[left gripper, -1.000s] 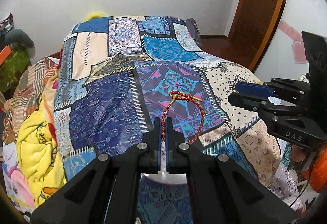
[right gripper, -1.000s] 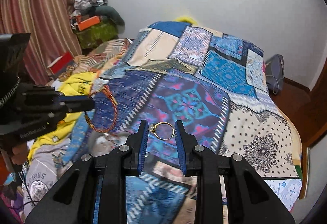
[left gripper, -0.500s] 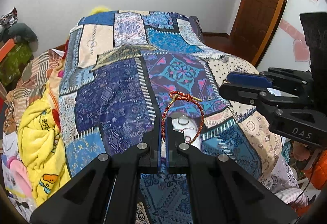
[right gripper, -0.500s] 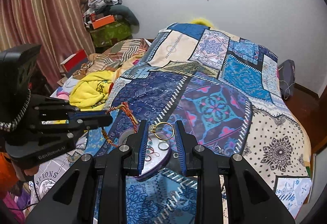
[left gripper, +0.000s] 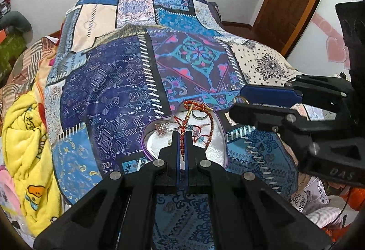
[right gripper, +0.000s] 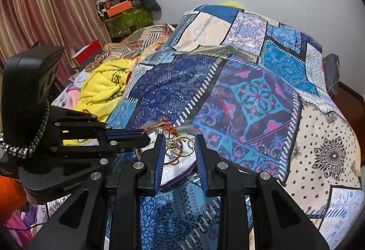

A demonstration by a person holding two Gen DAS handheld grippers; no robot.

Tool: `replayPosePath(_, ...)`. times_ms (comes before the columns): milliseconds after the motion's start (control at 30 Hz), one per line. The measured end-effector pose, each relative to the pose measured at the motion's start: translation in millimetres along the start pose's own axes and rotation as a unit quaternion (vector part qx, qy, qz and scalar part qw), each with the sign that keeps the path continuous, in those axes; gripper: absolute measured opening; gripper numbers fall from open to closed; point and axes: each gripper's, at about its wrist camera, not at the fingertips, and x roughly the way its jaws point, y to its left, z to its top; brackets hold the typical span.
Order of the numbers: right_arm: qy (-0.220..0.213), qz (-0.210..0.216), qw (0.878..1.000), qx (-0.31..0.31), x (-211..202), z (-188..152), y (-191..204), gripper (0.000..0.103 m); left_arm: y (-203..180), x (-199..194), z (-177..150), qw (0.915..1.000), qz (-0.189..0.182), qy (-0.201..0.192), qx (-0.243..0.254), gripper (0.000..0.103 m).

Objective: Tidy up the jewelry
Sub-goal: 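Lower the gold ring into the heart box and open the right tool, then move the right tool toward the small silver earring on the bedspread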

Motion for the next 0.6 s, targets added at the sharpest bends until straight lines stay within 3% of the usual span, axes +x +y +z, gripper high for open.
replayPosePath(300,0.032,0.013,0.999,-0.009,22.4,-8.3,5.0,0.024,6.4,7.3,-0.8,0.9999,-0.005,0.012,0.003,0.001)
replayPosePath(600,0.052,0.023,0.998,-0.014,37.9,-11.3,10.7,0.024,12.5,-1.1,-1.5,0.9999,0.014,-0.004,0.005,0.002)
